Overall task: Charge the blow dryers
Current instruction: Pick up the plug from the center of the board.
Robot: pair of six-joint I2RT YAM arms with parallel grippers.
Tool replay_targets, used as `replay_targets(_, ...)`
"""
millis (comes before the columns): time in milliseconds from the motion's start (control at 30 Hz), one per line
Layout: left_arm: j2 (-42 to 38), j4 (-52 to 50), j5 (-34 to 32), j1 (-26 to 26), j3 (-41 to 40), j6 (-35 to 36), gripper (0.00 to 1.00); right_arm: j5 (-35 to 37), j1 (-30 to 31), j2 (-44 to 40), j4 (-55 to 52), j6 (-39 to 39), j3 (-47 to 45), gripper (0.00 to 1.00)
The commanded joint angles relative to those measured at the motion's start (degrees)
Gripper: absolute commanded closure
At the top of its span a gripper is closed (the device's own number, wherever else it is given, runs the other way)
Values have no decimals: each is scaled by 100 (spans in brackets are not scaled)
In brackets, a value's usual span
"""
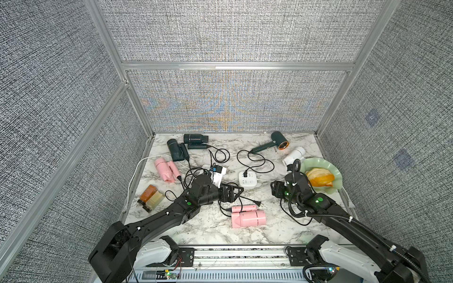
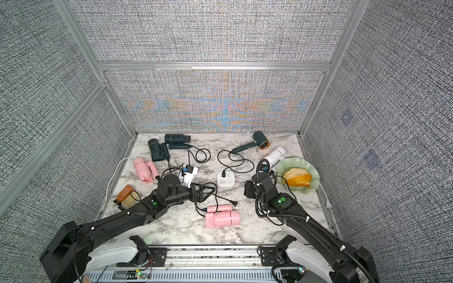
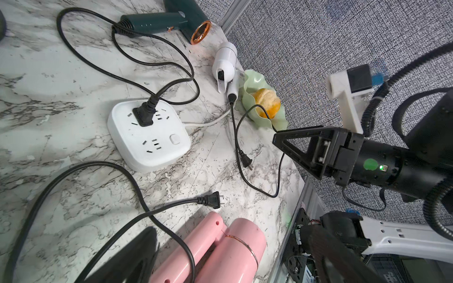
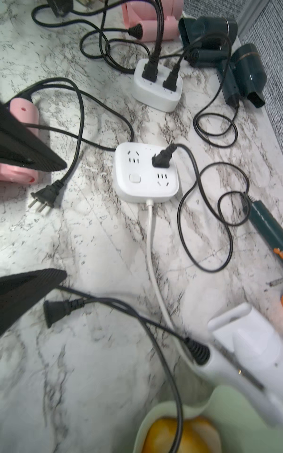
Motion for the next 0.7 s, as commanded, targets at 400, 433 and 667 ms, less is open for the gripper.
replay_targets(400,335,541,264,-125,36,115,1,-1089,-1592,-597,-625,415,-824,62)
replay_targets(433,351,545,277,-137,35,106,1,-1248,-1695,-447,-572,354,-821,62)
replay_targets(667,273,480,166,-190,-49,114,1,-1383,-1898,488,-235,30,-694,63)
